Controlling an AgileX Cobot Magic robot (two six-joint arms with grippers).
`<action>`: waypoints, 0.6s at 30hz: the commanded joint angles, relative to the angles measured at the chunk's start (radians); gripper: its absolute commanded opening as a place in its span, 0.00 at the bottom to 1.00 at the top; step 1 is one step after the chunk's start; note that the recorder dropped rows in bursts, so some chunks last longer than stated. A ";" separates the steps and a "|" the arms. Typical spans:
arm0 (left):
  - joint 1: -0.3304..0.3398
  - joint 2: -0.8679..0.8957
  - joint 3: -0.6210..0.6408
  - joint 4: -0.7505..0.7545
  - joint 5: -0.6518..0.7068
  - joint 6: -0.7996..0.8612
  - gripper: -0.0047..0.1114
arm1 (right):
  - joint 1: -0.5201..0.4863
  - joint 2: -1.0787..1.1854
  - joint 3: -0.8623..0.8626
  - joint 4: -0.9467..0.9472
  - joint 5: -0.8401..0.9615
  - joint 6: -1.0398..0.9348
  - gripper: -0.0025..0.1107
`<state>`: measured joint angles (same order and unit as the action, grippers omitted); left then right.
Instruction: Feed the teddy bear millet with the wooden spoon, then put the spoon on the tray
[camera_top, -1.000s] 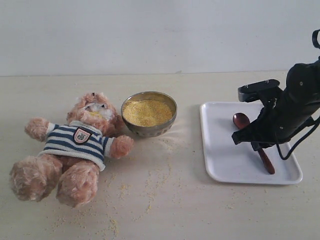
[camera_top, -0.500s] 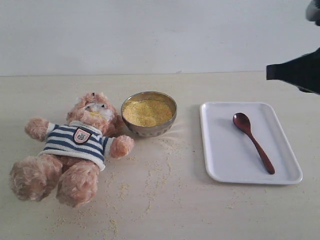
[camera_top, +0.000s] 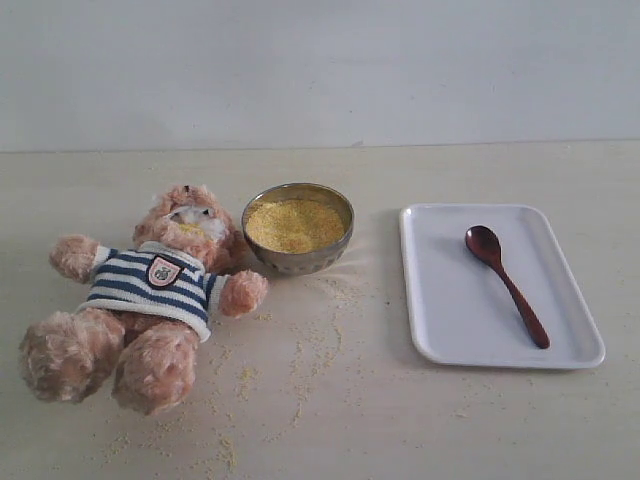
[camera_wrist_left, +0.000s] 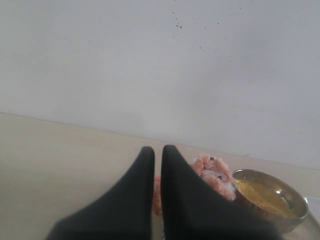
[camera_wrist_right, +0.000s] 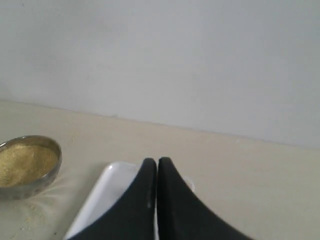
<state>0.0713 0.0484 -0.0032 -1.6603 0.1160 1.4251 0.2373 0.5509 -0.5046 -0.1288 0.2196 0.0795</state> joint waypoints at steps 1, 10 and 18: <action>-0.003 -0.006 0.003 0.002 0.012 0.005 0.08 | -0.007 -0.114 0.004 -0.086 -0.022 -0.014 0.02; -0.003 -0.006 0.003 0.002 0.012 0.005 0.08 | -0.160 -0.234 0.004 -0.103 0.084 -0.126 0.02; -0.003 -0.006 0.003 0.002 0.012 0.005 0.08 | -0.198 -0.470 0.269 -0.188 -0.080 0.039 0.02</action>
<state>0.0713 0.0484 -0.0032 -1.6603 0.1176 1.4251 0.0463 0.1015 -0.3435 -0.2439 0.2635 0.0174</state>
